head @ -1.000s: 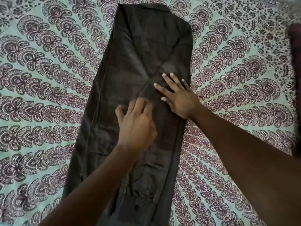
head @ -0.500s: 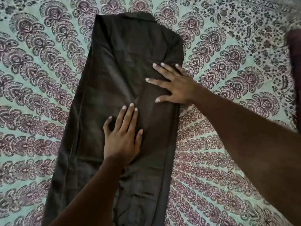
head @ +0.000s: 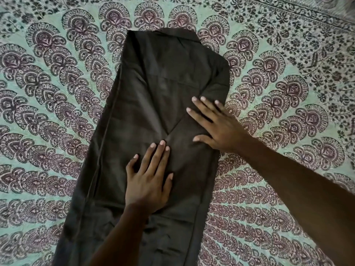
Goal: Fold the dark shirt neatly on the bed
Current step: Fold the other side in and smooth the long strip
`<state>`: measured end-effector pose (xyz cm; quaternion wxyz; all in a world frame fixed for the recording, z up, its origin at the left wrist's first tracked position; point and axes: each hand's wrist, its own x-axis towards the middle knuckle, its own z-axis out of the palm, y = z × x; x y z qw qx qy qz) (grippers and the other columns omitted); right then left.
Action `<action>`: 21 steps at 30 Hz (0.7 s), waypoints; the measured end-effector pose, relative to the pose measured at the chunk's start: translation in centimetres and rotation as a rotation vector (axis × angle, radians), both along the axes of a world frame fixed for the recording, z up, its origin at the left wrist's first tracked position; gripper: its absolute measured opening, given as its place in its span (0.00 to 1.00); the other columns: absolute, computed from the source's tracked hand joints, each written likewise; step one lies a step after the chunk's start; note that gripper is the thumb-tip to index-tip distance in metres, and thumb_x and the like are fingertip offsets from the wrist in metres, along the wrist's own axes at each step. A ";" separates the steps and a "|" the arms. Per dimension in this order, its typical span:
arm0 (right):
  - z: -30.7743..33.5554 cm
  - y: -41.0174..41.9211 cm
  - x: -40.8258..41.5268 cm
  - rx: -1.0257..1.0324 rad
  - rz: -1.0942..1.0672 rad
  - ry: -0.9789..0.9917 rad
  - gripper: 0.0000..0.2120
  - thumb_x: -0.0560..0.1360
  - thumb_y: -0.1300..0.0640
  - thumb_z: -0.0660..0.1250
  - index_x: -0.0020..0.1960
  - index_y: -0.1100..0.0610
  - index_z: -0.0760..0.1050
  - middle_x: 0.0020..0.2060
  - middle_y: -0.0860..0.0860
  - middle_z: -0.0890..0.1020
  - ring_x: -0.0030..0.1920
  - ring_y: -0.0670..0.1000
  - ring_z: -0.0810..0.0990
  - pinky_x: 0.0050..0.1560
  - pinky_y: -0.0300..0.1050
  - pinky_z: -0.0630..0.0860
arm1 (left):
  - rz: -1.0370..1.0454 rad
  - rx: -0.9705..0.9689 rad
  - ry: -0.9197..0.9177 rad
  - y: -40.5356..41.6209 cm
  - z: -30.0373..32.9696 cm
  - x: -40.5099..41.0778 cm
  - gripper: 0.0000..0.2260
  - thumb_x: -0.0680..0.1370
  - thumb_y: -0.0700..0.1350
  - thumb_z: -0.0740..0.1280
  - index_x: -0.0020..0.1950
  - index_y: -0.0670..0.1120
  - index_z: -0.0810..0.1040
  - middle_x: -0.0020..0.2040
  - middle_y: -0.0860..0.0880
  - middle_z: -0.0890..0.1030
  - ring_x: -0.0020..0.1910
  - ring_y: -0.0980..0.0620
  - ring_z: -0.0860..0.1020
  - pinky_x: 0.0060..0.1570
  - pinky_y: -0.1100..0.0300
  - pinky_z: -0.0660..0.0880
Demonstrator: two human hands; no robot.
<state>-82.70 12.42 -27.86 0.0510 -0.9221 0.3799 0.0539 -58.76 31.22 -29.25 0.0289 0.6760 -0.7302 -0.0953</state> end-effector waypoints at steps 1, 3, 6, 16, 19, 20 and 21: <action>-0.1 -0.8 -0.2 0.013 0.015 0.038 0.40 0.80 0.26 0.48 0.85 0.47 0.52 0.85 0.53 0.50 0.85 0.55 0.50 0.81 0.62 0.54 | 0.000 -0.001 0.002 0.0 0.0 0.0 0.33 0.81 0.58 0.62 0.84 0.49 0.60 0.85 0.51 0.56 0.83 0.51 0.58 0.73 0.40 0.61; 0.0 -3.6 0.3 0.023 0.020 0.074 0.40 0.79 0.24 0.45 0.85 0.43 0.50 0.85 0.52 0.49 0.85 0.55 0.50 0.81 0.63 0.54 | -0.004 0.003 0.000 0.0 0.0 0.0 0.33 0.81 0.58 0.62 0.84 0.49 0.60 0.85 0.52 0.55 0.84 0.51 0.57 0.73 0.40 0.61; 0.1 -9.3 1.1 0.032 0.086 0.074 0.36 0.80 0.25 0.42 0.84 0.38 0.49 0.85 0.51 0.48 0.84 0.59 0.50 0.81 0.64 0.56 | -0.011 0.012 -0.001 0.0 -0.1 0.0 0.33 0.81 0.58 0.61 0.84 0.49 0.59 0.86 0.52 0.55 0.84 0.51 0.57 0.73 0.41 0.61; 2.5 -11.6 -0.2 0.178 -0.256 -0.151 0.18 0.77 0.67 0.65 0.65 0.58 0.79 0.84 0.57 0.56 0.84 0.63 0.51 0.79 0.65 0.62 | 0.008 -0.023 0.033 0.0 -0.2 0.0 0.33 0.79 0.58 0.64 0.82 0.49 0.65 0.85 0.51 0.58 0.83 0.50 0.60 0.72 0.41 0.63; 3.7 -12.7 -0.9 0.222 -0.283 0.040 0.23 0.72 0.70 0.70 0.63 0.51 0.77 0.84 0.54 0.51 0.82 0.68 0.47 0.76 0.70 0.63 | 0.006 -0.041 0.047 0.0 -0.4 0.0 0.32 0.79 0.57 0.64 0.82 0.49 0.67 0.84 0.51 0.59 0.82 0.49 0.62 0.72 0.41 0.64; 4.1 -13.2 -0.7 0.197 -0.257 0.086 0.21 0.71 0.69 0.71 0.60 0.52 0.78 0.83 0.55 0.54 0.81 0.68 0.50 0.75 0.69 0.65 | 0.007 -0.043 0.050 0.0 -0.4 0.0 0.32 0.79 0.57 0.64 0.82 0.49 0.67 0.84 0.51 0.60 0.82 0.48 0.62 0.72 0.40 0.64; 4.6 -13.7 -0.3 0.199 -0.234 0.110 0.19 0.71 0.69 0.72 0.58 0.53 0.79 0.82 0.57 0.57 0.81 0.67 0.55 0.75 0.67 0.66 | 0.009 -0.043 0.050 0.0 -0.3 0.0 0.32 0.79 0.57 0.64 0.81 0.49 0.67 0.84 0.51 0.60 0.82 0.48 0.62 0.72 0.40 0.64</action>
